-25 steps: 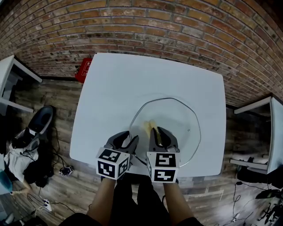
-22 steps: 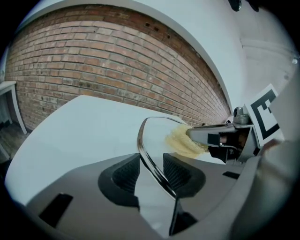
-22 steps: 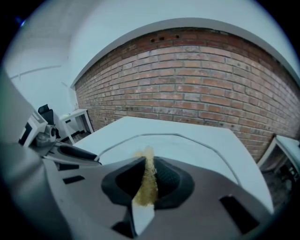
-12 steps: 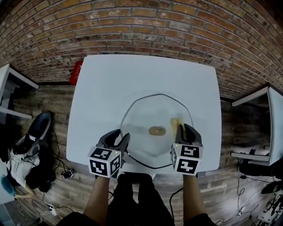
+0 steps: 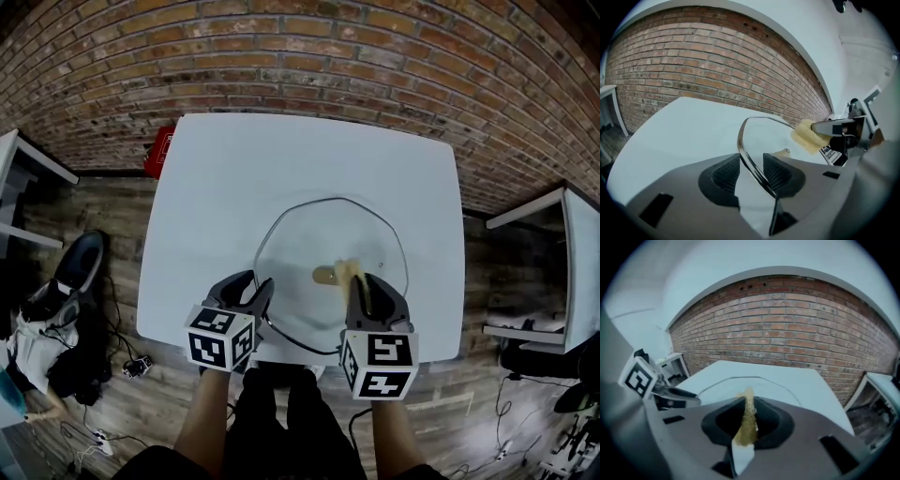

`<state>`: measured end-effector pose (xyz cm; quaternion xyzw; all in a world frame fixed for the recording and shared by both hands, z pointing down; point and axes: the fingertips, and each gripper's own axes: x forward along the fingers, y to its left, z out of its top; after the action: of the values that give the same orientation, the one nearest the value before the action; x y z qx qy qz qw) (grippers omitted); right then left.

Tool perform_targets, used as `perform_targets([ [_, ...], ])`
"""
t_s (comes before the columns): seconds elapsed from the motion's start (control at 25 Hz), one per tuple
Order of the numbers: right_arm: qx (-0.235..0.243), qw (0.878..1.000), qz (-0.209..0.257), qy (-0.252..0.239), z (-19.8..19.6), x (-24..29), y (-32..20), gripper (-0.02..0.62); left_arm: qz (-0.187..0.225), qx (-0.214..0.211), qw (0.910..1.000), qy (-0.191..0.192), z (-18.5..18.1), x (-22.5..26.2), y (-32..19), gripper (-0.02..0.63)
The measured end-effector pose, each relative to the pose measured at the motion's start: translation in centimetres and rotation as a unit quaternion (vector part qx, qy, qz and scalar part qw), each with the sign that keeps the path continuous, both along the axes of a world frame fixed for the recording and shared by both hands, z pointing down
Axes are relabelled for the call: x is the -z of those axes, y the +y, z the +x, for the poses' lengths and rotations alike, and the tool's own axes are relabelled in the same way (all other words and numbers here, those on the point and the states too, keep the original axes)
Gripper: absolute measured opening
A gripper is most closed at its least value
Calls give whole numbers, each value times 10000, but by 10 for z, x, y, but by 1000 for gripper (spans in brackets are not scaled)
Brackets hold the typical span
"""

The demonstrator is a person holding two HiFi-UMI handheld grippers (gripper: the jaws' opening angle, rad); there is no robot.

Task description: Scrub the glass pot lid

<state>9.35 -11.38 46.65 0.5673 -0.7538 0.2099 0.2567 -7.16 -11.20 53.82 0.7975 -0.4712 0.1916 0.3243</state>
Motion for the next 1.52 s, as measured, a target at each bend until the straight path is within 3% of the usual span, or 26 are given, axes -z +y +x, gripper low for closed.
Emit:
perform_targets([
  [0.12,520,9969,-270,-527,-63,-7,20,55,6,-17,10000,12,-1,0,0,160],
  [0.28,761,9941,-647,-424,-90,-27,35,55,14,-47,10000,17,-1,1,-1,160],
  [0.68,141,9948,-866,514,-11,-46,31,55,44,-48,9999,-77,-3,0,-4,158],
  [0.96,-370,9865,-749,1408,62,-40,25,55,75,-54,9999,-108,-1,0,-5,158],
  [1.24,-503,9920,-357,1101,68,-26,24,56,143,-99,9998,-130,-1,3,-2,158],
  [1.52,-675,9956,239,604,65,-1,23,55,520,71,9982,-275,-22,30,-3,155],
])
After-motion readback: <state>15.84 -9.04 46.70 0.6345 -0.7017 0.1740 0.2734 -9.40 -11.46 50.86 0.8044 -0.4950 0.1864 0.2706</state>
